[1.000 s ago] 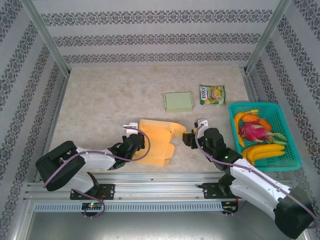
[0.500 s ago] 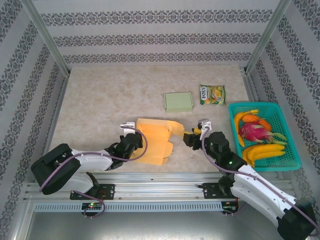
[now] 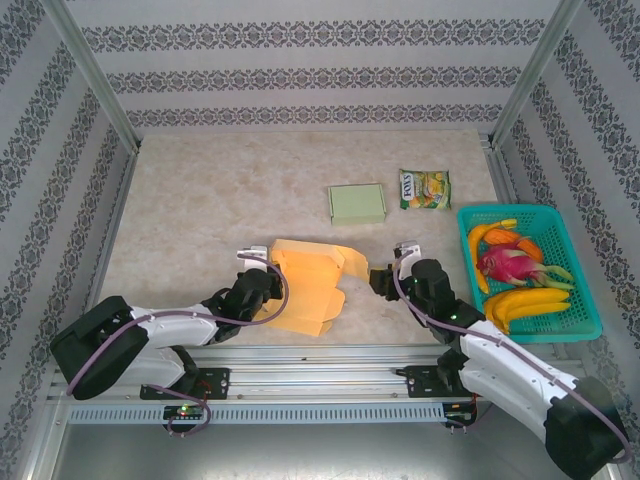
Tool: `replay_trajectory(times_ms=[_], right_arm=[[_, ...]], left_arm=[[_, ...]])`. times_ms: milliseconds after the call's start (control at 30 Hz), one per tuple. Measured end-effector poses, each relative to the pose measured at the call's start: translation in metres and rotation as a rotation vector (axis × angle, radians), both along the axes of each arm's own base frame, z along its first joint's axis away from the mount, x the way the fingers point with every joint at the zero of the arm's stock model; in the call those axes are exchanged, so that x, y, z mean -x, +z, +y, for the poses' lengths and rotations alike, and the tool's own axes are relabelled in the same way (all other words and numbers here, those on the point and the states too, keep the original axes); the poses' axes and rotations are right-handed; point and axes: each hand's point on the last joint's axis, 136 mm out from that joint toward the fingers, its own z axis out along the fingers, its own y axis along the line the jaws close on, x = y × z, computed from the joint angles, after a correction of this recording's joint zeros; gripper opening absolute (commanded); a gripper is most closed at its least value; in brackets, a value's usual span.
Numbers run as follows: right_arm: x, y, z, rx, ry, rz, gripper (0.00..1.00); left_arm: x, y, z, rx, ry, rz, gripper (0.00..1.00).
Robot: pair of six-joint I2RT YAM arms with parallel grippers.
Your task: Fold the paper box
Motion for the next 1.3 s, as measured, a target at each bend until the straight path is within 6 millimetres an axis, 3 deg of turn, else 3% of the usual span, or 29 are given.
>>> replay_trajectory(times_ms=[467,833,1033,1300], right_arm=[[0.021,0.007,0.050,-0.010,0.233,-0.021,0.53],[0.022,0.005,0.088,0.026,0.348,-0.008,0.53],[0.016,0.000,0.098,0.053,0.344,-0.002,0.54],[0.011,-0.003,0.097,0.073,0.313,-0.011,0.56]], left_arm=[[0.000,-0.007,-0.001,-0.014,-0.001,0.016,0.00],[0.000,-0.015,-0.012,-0.009,-0.048,0.051,0.00],[-0.001,-0.013,-0.013,-0.006,-0.046,0.049,0.00],[-0.003,-0.015,-0.004,-0.031,0.007,0.054,0.00]])
